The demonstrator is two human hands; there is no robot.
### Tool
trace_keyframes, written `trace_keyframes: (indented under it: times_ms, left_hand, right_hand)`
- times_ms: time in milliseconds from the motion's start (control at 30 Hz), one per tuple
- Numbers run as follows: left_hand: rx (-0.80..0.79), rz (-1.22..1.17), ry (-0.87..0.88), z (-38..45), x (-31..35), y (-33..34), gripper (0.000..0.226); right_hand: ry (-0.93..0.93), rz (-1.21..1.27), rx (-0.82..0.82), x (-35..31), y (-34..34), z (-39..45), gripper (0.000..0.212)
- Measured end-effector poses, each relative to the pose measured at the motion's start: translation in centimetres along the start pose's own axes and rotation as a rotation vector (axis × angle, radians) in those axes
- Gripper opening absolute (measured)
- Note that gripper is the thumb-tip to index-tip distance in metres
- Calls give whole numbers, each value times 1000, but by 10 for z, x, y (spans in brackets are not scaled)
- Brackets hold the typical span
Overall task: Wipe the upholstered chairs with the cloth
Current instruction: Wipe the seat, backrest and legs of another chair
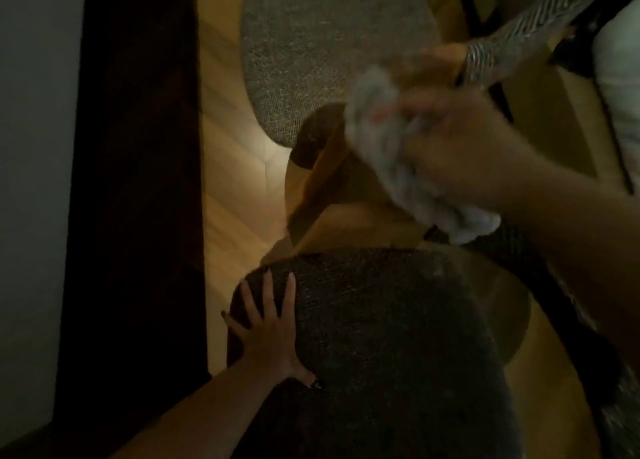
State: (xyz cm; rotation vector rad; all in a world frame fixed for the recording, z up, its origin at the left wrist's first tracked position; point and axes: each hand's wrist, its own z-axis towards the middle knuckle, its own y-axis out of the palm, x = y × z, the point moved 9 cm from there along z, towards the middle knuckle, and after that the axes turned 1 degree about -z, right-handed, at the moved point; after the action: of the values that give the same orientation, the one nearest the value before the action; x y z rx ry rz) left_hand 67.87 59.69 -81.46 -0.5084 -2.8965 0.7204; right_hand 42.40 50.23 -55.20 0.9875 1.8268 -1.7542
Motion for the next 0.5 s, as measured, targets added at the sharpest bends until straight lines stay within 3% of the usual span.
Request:
trace_keyframes:
  times_ms: [133,267,367,500]
  left_hand:
    - [77,-184,91,0,-4,-6,135]
    - [174,-430,111,1,-3,-32,118]
    - [256,-675,196,13,1,-68,116]
    - [239,-848,314,42,7,-101,119]
  right_hand:
    - [173,-223,-514,18,69,3,48]
    - [299,-157,-693,26,87,25,44]
    - [325,-120,-831,22,113,34,44]
    - [417,-151,-958,38,154,41,45]
